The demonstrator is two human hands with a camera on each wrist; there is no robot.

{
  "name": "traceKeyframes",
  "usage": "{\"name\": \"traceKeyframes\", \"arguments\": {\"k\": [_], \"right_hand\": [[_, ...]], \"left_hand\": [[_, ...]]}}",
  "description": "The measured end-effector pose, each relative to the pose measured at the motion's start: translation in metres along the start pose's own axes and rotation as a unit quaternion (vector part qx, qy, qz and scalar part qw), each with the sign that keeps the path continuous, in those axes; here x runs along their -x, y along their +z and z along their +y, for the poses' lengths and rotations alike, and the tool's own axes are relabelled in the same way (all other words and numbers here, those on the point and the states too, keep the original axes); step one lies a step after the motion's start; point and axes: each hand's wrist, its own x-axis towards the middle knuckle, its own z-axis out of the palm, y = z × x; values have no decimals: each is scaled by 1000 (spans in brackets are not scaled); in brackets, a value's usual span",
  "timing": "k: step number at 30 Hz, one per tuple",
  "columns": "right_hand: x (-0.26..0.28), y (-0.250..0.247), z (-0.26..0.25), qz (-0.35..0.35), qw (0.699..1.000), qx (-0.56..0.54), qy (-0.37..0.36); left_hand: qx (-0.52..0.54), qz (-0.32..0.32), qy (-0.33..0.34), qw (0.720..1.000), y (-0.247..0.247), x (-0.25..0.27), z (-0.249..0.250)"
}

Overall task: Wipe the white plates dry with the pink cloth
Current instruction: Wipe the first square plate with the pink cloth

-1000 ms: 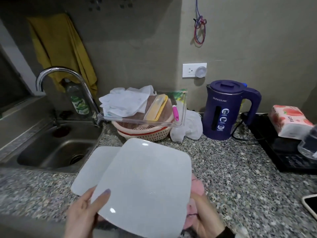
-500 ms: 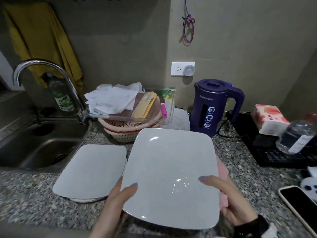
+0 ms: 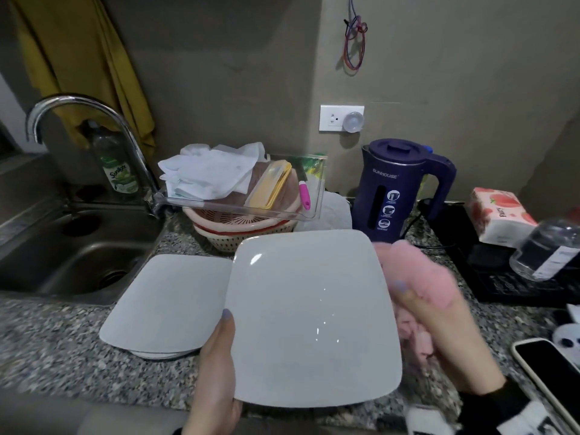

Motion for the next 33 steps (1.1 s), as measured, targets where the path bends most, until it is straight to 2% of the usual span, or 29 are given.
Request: {"name": "traceKeyframes", "arguments": {"k": [1,2,4,5,6,7,8,10,11,12,14,16,18,19,21,23,24,25,28,29,31,33], "right_hand": [[-1,-8,-7,33,999,8,-10],[1,-9,-21,28,999,5,-28],[4,-8,-38,-54,997,36,-43],[8,0,-41,-95,990,93,-46],[12,11,-39,-107,979,164,-51],[16,22,-32,-115,960,247,-60],[21,36,-27,-126,924,351,-80],[31,49,-9,-155,830,519,-133],[34,48,1,-166,798,561,-147],[37,49,8,-174,775,586,-161],[45,53,20,-212,750,595,-196],[53,70,20,-280,752,568,-184],[49,79,24,-322,740,559,-190],[42,78,23,-306,740,565,-198],[22,65,15,-215,728,615,-214],[12,48,4,-143,716,663,-165],[14,43,2,-147,716,666,-145],[21,45,3,-179,720,657,-135],[46,71,14,-334,747,552,-156],[43,77,15,-342,746,545,-173],[19,74,8,-254,743,588,-193],[-2,58,-10,-148,735,637,-177]], "left_hand": [[9,6,6,1000,0,1,1],[17,11,16,1000,0,1,3],[27,24,39,999,2,1,5],[28,28,47,998,4,1,4],[31,28,51,998,8,2,4],[36,27,54,998,12,3,2],[41,26,56,997,16,4,0],[51,27,61,996,21,6,-4],[57,29,64,996,23,6,-7],[61,29,66,996,24,6,-9],[61,21,74,995,26,7,-14],[43,12,94,995,29,8,-17],[32,13,104,994,33,11,-18],[36,11,103,994,34,13,-17],[57,6,102,993,33,14,-15],[67,17,117,991,32,13,-11],[71,16,126,989,33,12,-9],[72,14,135,988,33,10,-9],[57,-9,150,987,32,9,-14],[49,-18,153,987,30,9,-16],[49,-9,154,987,26,10,-17],[64,15,161,985,22,8,-16]]}}
